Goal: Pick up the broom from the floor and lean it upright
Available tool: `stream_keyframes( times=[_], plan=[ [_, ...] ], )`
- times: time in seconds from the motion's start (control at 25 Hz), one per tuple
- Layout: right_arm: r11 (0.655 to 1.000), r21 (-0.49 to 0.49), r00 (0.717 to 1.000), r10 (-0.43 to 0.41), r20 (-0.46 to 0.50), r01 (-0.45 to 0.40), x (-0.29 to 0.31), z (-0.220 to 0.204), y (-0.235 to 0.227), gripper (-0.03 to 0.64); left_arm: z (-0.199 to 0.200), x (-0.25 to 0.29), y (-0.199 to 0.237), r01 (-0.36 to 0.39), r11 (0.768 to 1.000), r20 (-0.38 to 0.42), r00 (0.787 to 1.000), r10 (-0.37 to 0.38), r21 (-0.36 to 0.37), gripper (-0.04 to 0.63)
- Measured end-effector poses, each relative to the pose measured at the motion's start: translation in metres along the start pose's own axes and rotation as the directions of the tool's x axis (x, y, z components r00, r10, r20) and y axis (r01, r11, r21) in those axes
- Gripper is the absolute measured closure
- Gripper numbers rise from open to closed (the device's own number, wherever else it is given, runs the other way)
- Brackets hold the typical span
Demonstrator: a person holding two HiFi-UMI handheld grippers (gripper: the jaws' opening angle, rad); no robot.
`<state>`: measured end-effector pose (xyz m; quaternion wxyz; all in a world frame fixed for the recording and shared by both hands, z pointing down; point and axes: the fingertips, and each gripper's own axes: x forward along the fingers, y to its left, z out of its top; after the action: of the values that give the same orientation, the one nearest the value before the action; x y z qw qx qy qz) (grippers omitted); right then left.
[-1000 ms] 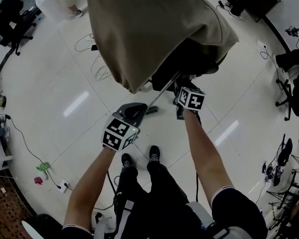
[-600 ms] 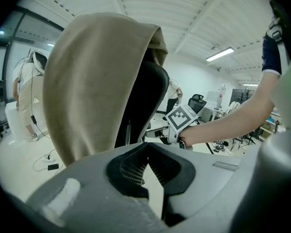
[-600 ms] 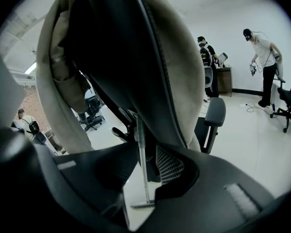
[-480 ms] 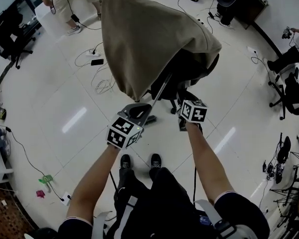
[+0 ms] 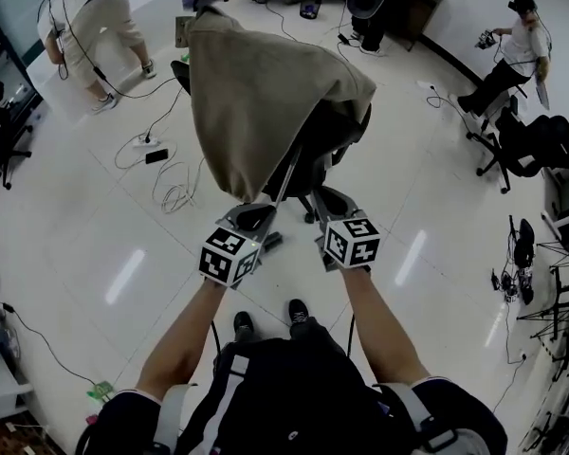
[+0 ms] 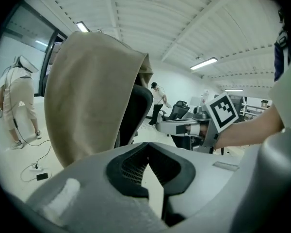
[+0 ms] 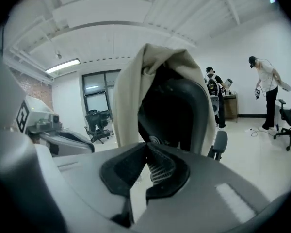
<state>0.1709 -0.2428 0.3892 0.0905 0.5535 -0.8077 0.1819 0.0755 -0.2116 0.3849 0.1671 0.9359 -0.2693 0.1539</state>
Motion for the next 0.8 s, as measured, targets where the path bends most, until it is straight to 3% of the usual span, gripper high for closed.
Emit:
stream_keyframes(
  times=[0.32, 0.8],
  plan=[
    [0.999, -0.045, 0.996, 0.029, 0.08, -0.025, -0.029, 0.018, 0.063, 0.615, 0.023, -0.029, -0.019, 0.061, 0.998, 0.078, 0.995, -0.06, -0.01, 0.595],
    [0.996, -0.076, 0.986, 0.06, 0.155, -0.049, -0.052, 0.052, 0.089, 0.615, 0.036, -0.05, -0.03, 0.111, 0.994, 0.102, 0.989, -0.109, -0.007, 0.595]
  ],
)
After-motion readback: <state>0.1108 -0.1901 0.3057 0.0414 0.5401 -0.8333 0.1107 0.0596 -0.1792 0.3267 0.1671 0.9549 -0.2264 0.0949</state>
